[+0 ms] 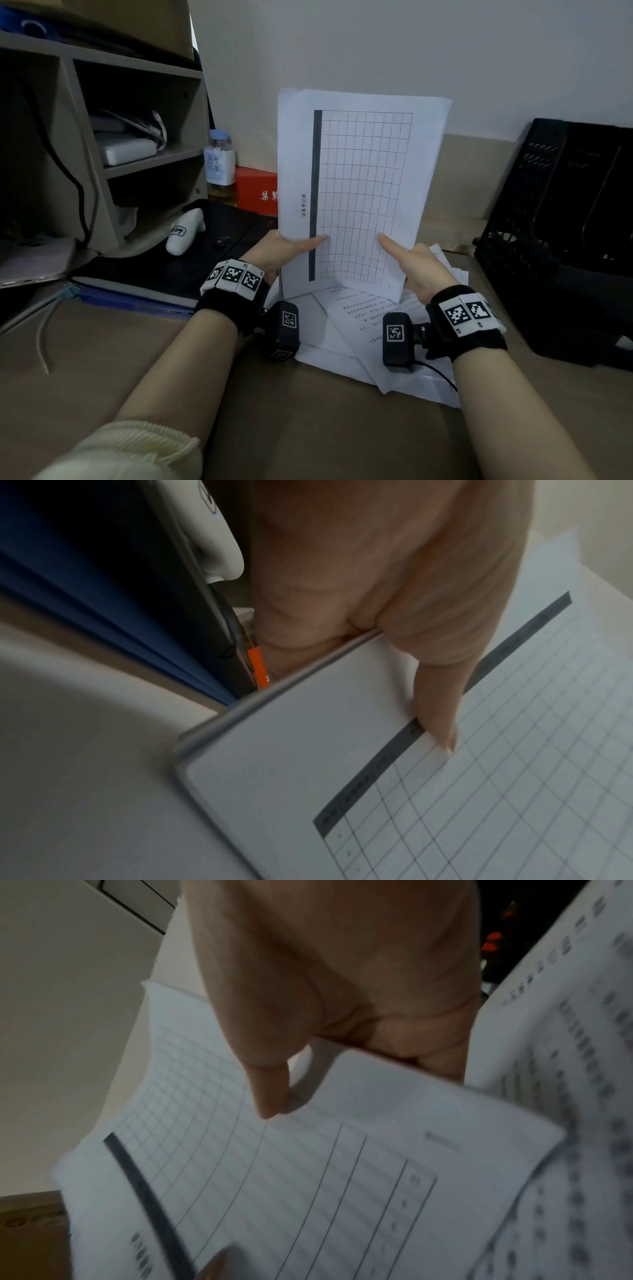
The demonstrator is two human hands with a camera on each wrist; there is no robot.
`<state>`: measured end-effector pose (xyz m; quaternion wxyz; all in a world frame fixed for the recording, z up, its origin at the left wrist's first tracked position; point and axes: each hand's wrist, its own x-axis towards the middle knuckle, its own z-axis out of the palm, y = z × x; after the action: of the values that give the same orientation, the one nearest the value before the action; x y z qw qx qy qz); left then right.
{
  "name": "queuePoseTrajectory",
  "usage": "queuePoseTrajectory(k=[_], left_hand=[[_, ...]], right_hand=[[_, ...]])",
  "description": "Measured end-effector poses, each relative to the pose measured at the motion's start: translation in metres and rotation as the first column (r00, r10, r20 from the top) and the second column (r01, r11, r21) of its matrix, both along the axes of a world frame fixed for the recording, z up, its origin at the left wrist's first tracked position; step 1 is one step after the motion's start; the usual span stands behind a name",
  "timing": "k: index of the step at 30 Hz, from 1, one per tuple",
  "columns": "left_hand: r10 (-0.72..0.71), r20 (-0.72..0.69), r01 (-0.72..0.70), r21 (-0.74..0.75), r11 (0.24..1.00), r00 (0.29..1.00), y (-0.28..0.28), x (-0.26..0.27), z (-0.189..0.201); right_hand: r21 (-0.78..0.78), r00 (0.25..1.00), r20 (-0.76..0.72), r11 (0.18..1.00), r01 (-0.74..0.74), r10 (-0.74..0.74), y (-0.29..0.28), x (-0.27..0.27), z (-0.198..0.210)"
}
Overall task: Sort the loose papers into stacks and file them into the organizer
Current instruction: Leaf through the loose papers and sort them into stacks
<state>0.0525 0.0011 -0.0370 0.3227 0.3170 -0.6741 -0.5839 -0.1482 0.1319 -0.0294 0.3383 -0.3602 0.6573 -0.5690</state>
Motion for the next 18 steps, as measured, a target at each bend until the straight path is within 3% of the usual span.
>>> queuePoseTrajectory(k=[2,6,8,12,18], left_hand=[[0.032,-0.021,-0.032,0.002,0.999,0.999,0.000,0.000,0.000],[0.167,-0.017,-0.167,0.041,0.985,0.986,-0.002,0.002,0.002],[0.202,0.028,-0.202,0.029,0.979,0.979,-0.004,0.006,0.002],[0.200,0.205,-0.181,-0.110,0.977,0.958,-0.005,0.008,0.004],[0.225,0.280,-0.169,-0.209,0.963,0.933,0.001,0.006,0.010]], right_hand=[[0.020,0.998,-0.064,1.000,0.004,-0.002,0.009,-0.009,0.004],[-0.030,0.960,-0.104,0.966,0.256,-0.258,0.023,-0.032,0.008],[0.016,0.935,-0.139,0.943,0.331,-0.326,0.024,-0.040,0.005],[0.301,0.935,-0.307,0.914,0.273,-0.179,0.021,-0.049,-0.003],[0.390,0.906,-0.419,0.892,0.229,-0.050,0.015,-0.052,-0.006]])
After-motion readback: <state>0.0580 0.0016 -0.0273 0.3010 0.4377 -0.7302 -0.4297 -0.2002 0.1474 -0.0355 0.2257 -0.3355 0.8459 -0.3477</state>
